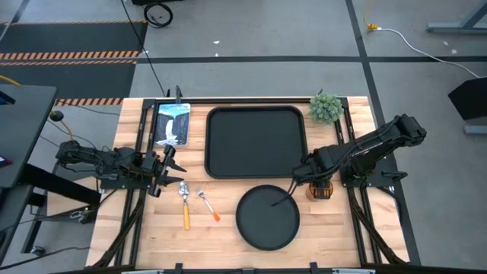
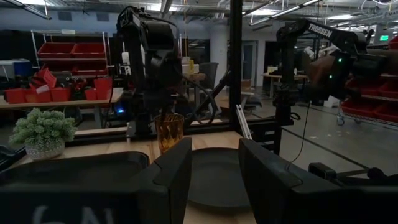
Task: Pick and place plate/cup/fork/spoon on tray
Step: Put the brown cup on the black tray
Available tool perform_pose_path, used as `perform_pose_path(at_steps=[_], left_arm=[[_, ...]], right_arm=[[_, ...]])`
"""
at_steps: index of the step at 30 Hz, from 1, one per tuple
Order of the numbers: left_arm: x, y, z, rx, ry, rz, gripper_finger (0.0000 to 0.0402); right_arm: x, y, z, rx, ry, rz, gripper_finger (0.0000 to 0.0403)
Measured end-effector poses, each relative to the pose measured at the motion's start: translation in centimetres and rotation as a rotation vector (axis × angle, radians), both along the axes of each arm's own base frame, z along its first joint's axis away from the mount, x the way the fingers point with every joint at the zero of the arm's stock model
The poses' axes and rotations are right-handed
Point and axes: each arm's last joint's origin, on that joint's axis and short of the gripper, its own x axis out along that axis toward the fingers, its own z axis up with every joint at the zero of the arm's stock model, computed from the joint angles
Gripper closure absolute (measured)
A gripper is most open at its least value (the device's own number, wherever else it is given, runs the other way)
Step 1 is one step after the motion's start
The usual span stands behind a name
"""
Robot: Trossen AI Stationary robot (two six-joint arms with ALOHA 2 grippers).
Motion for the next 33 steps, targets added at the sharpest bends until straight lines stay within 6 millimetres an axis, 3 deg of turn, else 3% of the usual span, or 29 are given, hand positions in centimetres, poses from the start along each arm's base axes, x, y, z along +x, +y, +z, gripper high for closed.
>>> perform_pose_path(at_steps=[16,25,33], left_arm=[[0.0,0.0,0.0,0.000,0.000,0.000,0.0260],[0.0,0.0,0.0,0.000,0.000,0.000,0.0260],[0.0,0.0,0.0,0.000,0.000,0.000,0.0260]], right_arm=[[-0.1,-0.1,-0.4,0.020,0.007,0.019,0.0379],[0.1,-0.8,-0.2,0.062,0.019,0.023,0.0380],[1.3,-2.8,2.5,0.088,-0.026,0.055,0.0387]])
